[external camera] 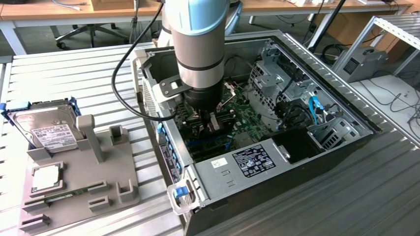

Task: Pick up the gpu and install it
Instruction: 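Insert the gpu into the slot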

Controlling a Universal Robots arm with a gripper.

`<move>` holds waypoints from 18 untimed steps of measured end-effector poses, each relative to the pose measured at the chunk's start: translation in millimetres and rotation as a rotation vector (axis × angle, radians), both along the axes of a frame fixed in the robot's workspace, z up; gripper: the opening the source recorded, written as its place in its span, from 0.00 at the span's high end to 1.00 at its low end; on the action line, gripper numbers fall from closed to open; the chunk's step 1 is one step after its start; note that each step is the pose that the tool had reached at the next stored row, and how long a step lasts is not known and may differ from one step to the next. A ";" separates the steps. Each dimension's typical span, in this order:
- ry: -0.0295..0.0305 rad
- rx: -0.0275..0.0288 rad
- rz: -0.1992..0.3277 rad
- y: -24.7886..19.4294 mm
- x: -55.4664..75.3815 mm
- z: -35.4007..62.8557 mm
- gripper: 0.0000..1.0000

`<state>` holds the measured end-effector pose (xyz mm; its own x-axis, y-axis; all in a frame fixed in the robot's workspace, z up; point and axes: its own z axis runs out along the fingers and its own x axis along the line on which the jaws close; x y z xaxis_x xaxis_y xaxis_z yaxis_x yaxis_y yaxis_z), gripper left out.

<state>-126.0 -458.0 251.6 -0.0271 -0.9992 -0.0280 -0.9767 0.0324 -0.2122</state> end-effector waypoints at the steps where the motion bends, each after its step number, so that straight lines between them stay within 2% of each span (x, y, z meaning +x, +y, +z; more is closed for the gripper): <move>1: -0.0004 -0.0016 0.000 0.0 0.0 0.4 0.74; 2: -0.0009 -0.0032 0.000 0.1 0.1 1.1 0.74; 4: -0.0009 -0.0103 0.000 0.0 0.0 4.9 0.74; 14: -0.0005 -0.0107 0.000 -0.2 0.2 3.9 0.74; 18: 0.0049 -0.0120 0.000 -0.3 1.6 1.0 0.74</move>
